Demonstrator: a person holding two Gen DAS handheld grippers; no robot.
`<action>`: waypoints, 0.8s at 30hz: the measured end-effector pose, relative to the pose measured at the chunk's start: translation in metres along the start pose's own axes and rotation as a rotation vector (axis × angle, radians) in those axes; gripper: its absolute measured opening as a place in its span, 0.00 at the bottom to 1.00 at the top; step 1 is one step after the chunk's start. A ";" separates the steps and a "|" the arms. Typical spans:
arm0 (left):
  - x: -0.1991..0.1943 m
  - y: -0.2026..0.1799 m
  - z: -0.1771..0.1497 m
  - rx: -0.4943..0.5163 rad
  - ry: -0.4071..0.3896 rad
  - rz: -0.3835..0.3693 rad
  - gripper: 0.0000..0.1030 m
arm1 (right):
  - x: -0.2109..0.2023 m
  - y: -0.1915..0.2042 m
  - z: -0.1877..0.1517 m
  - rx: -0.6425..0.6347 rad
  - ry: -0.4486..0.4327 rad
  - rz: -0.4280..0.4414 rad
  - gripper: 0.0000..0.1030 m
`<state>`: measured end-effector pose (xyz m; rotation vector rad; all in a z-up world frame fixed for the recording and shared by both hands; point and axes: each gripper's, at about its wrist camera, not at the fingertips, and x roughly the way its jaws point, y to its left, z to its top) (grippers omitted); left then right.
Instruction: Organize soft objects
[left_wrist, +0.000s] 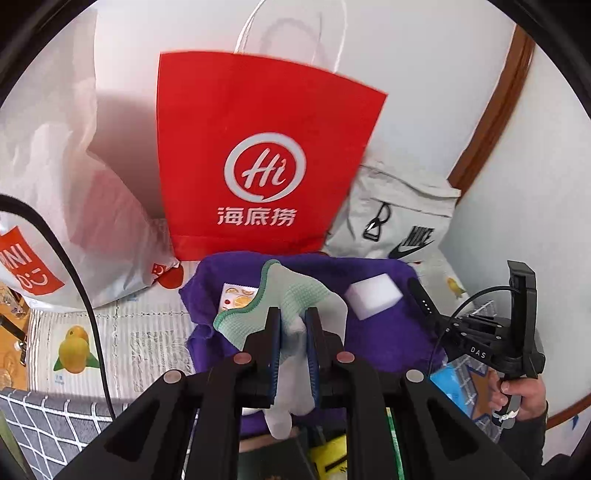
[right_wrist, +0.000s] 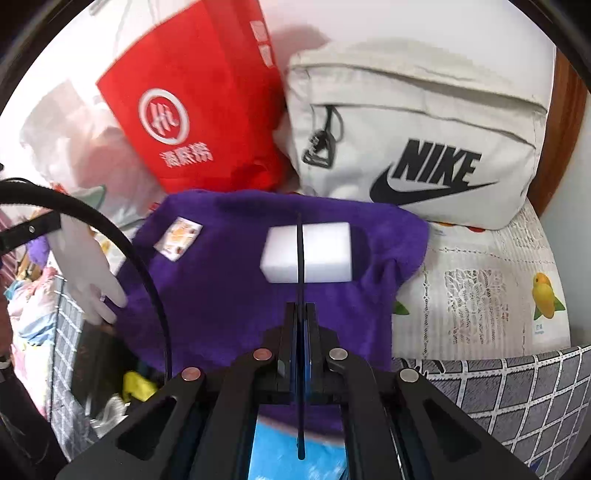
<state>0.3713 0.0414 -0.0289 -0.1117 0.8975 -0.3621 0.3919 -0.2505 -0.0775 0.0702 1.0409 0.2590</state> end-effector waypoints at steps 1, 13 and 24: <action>0.004 0.003 0.000 -0.007 0.007 -0.002 0.13 | 0.006 -0.002 0.000 0.007 0.007 0.004 0.03; 0.073 0.026 -0.006 -0.043 0.138 0.016 0.13 | 0.053 -0.008 -0.005 0.008 0.087 0.011 0.03; 0.112 0.031 -0.017 -0.016 0.215 0.087 0.14 | 0.058 -0.019 -0.005 0.017 0.106 0.025 0.08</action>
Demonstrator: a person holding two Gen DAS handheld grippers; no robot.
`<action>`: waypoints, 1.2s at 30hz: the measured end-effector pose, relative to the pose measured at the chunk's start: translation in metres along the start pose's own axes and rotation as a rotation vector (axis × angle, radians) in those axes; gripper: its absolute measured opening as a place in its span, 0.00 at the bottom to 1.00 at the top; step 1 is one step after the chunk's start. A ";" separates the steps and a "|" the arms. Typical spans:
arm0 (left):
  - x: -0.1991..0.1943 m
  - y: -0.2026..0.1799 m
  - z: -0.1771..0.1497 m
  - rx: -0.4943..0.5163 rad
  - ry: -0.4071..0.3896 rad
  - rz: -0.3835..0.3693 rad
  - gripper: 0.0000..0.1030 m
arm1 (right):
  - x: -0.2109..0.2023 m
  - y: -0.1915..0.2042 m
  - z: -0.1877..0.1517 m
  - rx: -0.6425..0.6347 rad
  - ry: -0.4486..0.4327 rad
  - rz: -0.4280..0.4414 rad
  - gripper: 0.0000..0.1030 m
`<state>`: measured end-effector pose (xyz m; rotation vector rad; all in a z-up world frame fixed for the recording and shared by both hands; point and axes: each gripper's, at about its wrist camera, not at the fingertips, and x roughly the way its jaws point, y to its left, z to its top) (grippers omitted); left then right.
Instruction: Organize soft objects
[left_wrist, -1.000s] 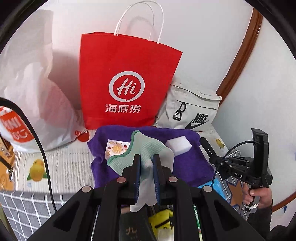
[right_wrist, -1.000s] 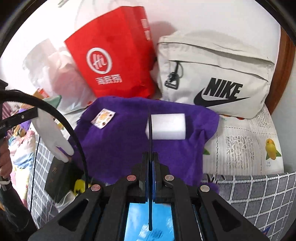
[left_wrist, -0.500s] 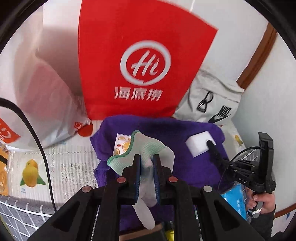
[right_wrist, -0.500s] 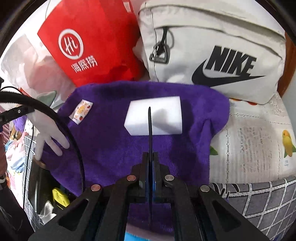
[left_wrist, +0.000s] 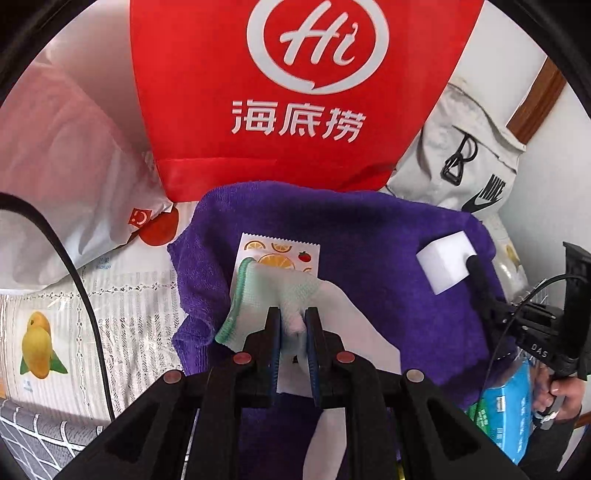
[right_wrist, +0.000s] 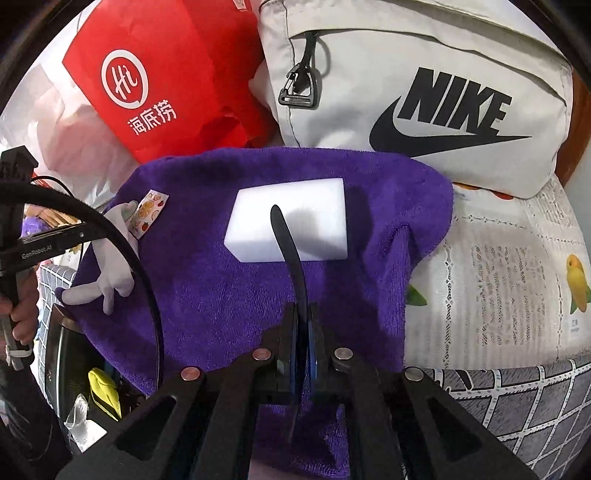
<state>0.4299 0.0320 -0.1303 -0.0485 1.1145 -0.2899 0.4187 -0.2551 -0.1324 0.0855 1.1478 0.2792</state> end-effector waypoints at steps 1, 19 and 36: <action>0.002 -0.001 0.000 0.000 0.003 0.005 0.14 | 0.001 0.000 0.000 0.000 0.002 0.001 0.08; -0.030 -0.006 -0.019 -0.009 -0.017 0.031 0.65 | -0.024 -0.003 -0.009 -0.010 -0.020 0.019 0.48; -0.137 -0.027 -0.117 -0.006 -0.121 -0.003 0.69 | -0.119 0.085 -0.101 -0.135 -0.133 0.029 0.66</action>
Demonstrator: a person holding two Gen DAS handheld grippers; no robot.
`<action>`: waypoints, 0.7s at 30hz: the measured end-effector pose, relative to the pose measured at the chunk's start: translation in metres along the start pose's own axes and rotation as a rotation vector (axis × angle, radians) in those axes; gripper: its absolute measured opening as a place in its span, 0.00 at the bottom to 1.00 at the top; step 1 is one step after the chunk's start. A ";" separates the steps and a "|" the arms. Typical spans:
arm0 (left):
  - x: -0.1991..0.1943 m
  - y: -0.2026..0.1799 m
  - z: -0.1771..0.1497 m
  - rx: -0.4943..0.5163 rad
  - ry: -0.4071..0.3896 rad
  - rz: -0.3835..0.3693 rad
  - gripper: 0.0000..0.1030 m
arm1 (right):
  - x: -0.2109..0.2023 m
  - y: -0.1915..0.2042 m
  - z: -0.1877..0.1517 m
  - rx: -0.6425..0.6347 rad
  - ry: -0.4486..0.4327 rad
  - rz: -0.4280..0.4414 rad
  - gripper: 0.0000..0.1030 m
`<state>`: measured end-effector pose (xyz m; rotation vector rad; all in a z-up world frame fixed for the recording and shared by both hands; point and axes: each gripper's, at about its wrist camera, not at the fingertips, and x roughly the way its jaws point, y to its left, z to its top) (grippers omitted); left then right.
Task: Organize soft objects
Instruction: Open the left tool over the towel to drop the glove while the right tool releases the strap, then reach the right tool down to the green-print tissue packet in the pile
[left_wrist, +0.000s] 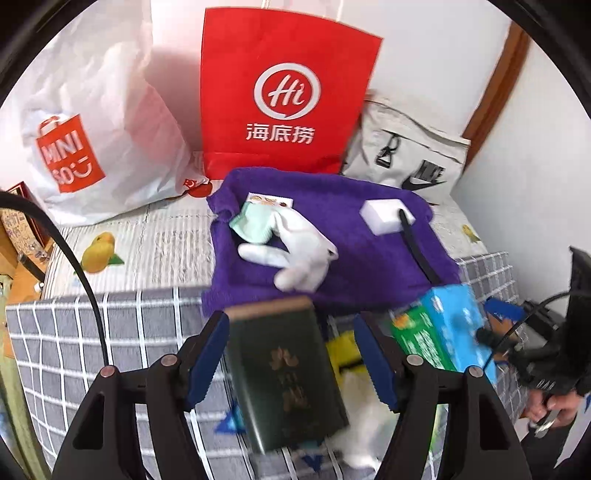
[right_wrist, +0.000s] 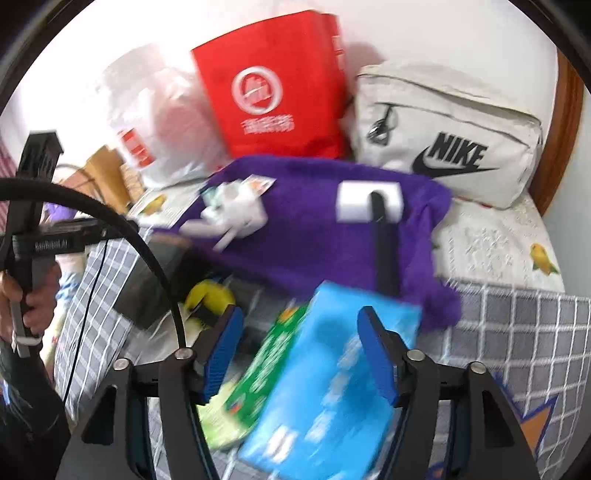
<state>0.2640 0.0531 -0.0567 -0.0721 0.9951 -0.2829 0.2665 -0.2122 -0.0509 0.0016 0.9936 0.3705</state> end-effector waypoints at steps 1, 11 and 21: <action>-0.006 -0.002 -0.008 0.003 -0.006 -0.006 0.69 | -0.002 0.010 -0.009 -0.015 0.002 -0.005 0.66; -0.031 0.002 -0.077 -0.052 -0.010 -0.061 0.70 | 0.007 0.063 -0.065 -0.081 0.089 -0.014 0.66; -0.029 0.013 -0.114 -0.099 0.008 -0.115 0.70 | -0.003 0.097 -0.104 -0.047 0.123 0.020 0.66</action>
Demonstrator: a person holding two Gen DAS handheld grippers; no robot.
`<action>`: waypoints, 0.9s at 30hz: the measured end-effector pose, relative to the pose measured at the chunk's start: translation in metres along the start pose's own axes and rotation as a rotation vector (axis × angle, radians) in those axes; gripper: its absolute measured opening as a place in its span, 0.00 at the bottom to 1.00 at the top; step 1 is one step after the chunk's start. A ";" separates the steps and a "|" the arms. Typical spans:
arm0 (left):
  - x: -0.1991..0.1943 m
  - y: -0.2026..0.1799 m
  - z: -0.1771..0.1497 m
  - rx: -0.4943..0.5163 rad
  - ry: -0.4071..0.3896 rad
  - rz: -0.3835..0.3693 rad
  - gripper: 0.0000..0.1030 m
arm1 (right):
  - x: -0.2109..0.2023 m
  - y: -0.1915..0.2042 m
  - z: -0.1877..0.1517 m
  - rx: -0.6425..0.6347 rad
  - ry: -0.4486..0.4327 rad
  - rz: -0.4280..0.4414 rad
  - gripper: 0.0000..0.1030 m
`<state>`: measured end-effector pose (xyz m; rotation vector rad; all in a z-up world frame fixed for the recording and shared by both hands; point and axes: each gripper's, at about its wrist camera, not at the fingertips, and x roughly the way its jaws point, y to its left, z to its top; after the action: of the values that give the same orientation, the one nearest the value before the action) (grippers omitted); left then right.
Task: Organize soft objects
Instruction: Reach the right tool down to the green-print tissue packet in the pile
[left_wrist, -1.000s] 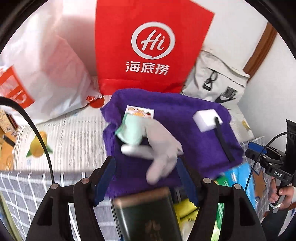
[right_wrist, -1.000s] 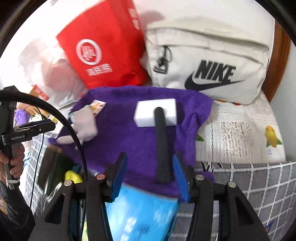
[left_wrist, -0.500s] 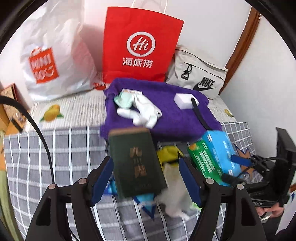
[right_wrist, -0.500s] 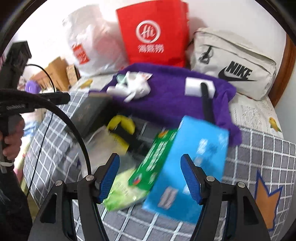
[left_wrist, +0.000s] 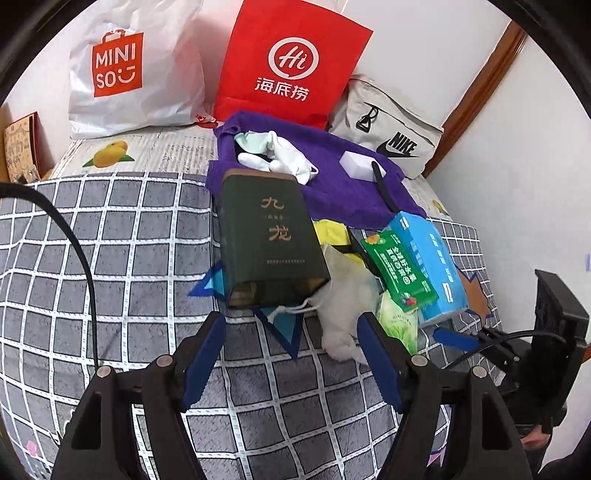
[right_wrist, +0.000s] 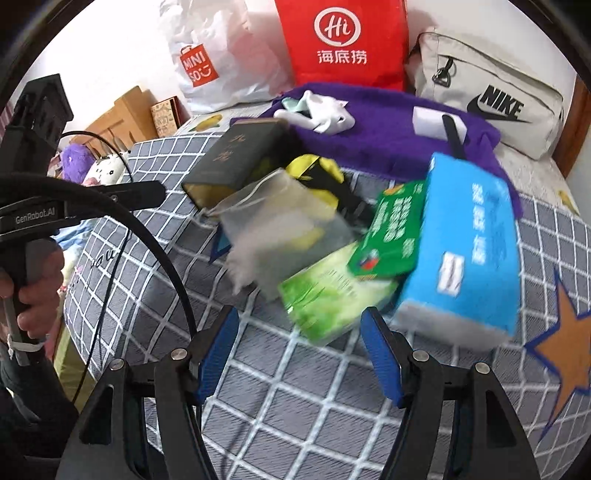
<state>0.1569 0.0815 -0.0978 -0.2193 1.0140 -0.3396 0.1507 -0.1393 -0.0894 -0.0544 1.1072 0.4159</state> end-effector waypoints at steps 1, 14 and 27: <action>0.000 0.000 -0.002 0.003 0.002 -0.006 0.70 | 0.004 0.002 -0.003 0.018 0.008 -0.007 0.66; -0.008 0.017 -0.021 0.019 -0.003 -0.018 0.71 | 0.041 -0.003 -0.007 0.359 -0.022 -0.135 0.66; -0.006 0.028 -0.031 0.009 -0.007 -0.024 0.72 | 0.059 0.004 -0.003 0.235 -0.051 -0.179 0.86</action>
<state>0.1322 0.1088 -0.1179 -0.2253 1.0030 -0.3650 0.1691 -0.1182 -0.1418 0.0631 1.0838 0.1247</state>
